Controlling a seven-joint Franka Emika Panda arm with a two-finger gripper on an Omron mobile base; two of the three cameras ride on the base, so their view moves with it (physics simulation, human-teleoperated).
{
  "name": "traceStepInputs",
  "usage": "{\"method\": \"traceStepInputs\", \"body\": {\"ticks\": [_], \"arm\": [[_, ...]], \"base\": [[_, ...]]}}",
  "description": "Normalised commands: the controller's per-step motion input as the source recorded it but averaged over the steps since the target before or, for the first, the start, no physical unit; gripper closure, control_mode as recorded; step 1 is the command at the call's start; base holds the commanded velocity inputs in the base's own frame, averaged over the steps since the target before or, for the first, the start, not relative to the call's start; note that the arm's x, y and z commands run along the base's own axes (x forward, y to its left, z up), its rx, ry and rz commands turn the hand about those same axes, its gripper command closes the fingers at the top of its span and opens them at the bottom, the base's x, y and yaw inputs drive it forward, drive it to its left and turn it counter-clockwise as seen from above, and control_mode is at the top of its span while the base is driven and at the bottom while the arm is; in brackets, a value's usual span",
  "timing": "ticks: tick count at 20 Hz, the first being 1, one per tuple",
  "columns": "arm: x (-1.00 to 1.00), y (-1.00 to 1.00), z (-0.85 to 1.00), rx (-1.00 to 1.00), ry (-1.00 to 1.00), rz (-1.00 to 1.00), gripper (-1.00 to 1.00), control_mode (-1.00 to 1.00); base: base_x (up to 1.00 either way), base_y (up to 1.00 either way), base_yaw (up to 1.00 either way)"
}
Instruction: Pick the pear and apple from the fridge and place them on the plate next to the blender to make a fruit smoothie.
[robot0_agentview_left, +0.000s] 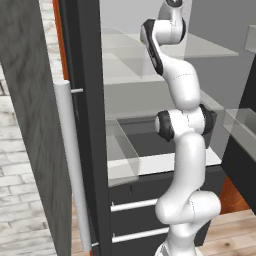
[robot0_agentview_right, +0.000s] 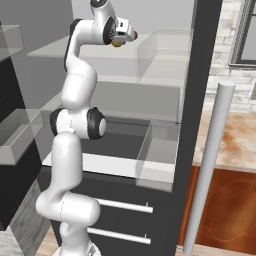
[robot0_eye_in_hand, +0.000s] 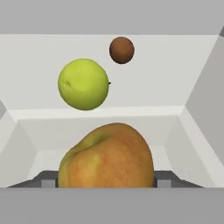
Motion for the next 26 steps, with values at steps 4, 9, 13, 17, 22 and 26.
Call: {"method": "traceStepInputs", "body": {"ticks": [4, 9, 13, 17, 22, 26], "arm": [[-0.09, 0.00, -0.10, 0.00, -0.20, 0.00, 1.00, -1.00], [-0.01, 0.00, -0.36, 0.00, -0.30, 0.00, 1.00, -1.00], [-0.01, 0.00, -0.55, 0.00, -0.46, 0.00, 1.00, -1.00], [-0.36, 0.00, -0.58, 0.00, -0.55, 0.00, 1.00, -1.00], [-1.00, 0.00, -0.90, 0.00, -0.67, 0.00, 1.00, -1.00], [-1.00, 0.00, -0.96, 0.00, -0.71, 0.00, 1.00, -1.00]], "base": [[0.00, 0.00, 0.00], [0.00, 0.00, 0.00], [0.00, 0.00, 0.00], [0.00, 0.00, 0.00], [0.00, 0.00, 0.00], [0.00, 0.00, 0.00]]}}
